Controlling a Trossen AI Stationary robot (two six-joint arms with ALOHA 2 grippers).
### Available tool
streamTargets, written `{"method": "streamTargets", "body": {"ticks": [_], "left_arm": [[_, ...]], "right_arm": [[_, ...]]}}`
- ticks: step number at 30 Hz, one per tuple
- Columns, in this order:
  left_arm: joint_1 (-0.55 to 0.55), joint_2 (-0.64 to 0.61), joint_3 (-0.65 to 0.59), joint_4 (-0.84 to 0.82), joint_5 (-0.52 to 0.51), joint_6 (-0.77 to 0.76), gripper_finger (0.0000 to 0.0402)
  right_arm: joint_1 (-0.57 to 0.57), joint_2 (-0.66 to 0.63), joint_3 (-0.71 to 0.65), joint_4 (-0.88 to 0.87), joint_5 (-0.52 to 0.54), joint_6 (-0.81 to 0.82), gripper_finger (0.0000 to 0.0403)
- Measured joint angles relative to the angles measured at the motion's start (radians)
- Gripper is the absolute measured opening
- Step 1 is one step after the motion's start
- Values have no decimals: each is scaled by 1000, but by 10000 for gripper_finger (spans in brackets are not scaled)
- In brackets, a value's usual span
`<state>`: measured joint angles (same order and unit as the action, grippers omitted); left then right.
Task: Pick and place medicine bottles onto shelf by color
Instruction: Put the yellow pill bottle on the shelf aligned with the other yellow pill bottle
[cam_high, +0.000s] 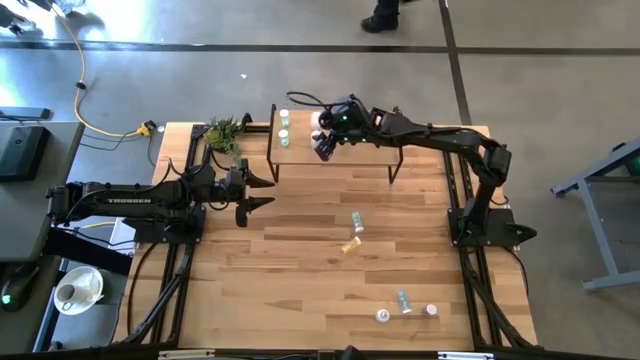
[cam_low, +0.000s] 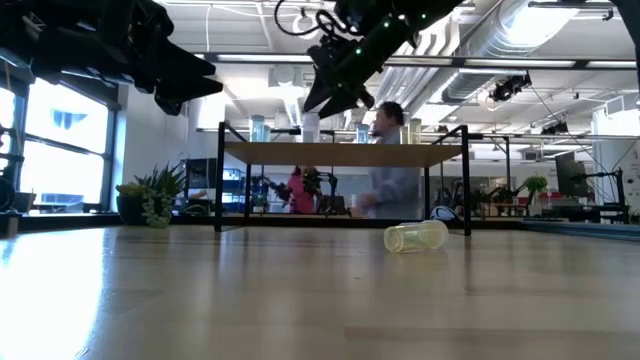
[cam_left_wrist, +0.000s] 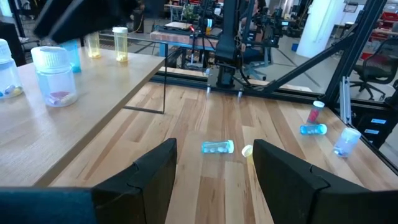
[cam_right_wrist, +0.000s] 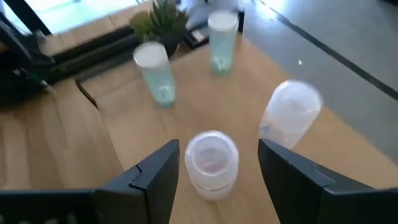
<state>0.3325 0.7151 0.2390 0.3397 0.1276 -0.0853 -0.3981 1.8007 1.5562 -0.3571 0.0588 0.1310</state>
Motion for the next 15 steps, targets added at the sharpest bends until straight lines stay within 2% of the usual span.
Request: {"method": "streamTargets", "body": {"ticks": [6, 15], "left_arm": [[0, 0, 0, -1, 0, 0, 200], [0, 0, 0, -1, 0, 0, 200]], "right_arm": [[33, -77, 0, -61, -7, -1, 209], [130, -157, 0, -286, -7, -26, 209]]}}
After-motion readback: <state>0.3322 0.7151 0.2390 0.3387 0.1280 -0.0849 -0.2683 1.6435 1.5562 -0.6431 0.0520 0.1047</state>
